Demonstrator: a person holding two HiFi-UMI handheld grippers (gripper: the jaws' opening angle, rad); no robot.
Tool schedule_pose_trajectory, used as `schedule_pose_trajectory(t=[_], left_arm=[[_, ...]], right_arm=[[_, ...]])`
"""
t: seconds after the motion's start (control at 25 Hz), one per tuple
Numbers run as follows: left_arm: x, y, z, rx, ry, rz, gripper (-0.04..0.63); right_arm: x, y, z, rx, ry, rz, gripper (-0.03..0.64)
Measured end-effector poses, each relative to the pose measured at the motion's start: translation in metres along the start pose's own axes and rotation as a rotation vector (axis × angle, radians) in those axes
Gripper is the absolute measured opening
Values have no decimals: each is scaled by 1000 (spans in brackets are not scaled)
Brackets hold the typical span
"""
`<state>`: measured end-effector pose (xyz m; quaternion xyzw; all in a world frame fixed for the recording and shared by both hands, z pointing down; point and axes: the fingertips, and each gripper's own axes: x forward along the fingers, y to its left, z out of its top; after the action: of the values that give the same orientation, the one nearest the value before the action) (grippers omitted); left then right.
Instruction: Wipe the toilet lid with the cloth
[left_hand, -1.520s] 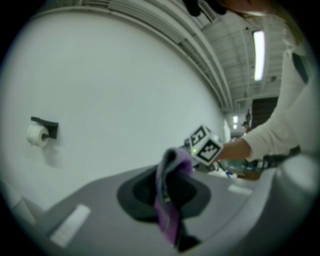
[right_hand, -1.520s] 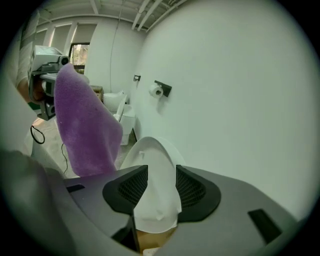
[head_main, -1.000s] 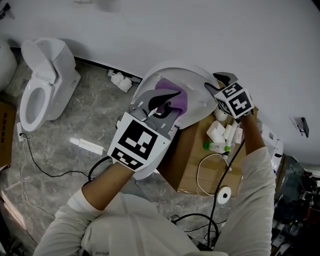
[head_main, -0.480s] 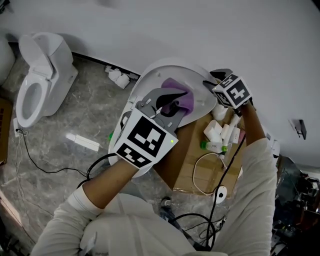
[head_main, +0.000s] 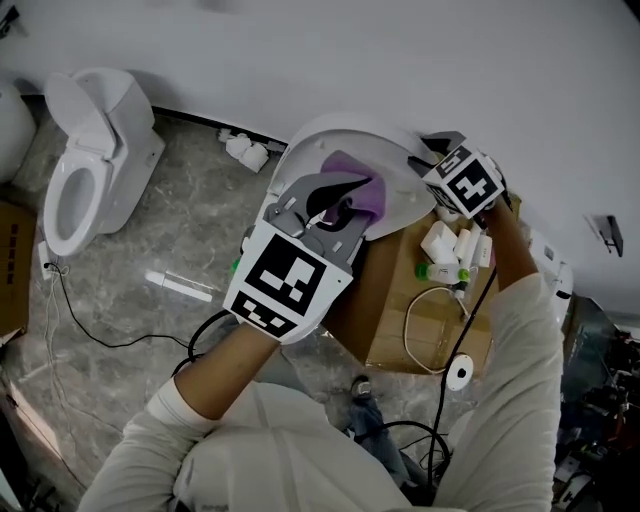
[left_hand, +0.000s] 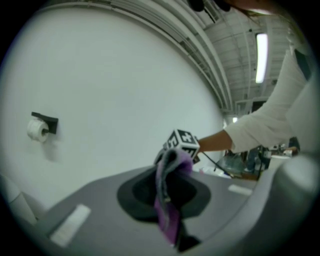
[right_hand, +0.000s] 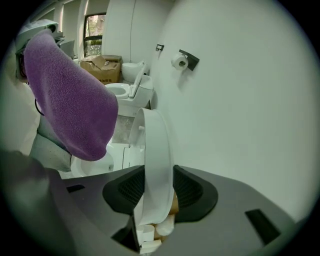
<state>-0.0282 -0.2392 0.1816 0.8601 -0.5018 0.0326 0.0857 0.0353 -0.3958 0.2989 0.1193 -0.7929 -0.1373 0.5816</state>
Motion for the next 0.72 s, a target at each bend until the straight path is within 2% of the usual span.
schedule_pose_trajectory(t=[0.44,0.72], left_arm=[[-85,-26,-18,-22,-23,31,17],[-145,-45,-27,-18,-25,-27,17]], right_arm=[[-33,81,6,-51,18,-126,167],[-47,157,1,-45,70,-184,172]])
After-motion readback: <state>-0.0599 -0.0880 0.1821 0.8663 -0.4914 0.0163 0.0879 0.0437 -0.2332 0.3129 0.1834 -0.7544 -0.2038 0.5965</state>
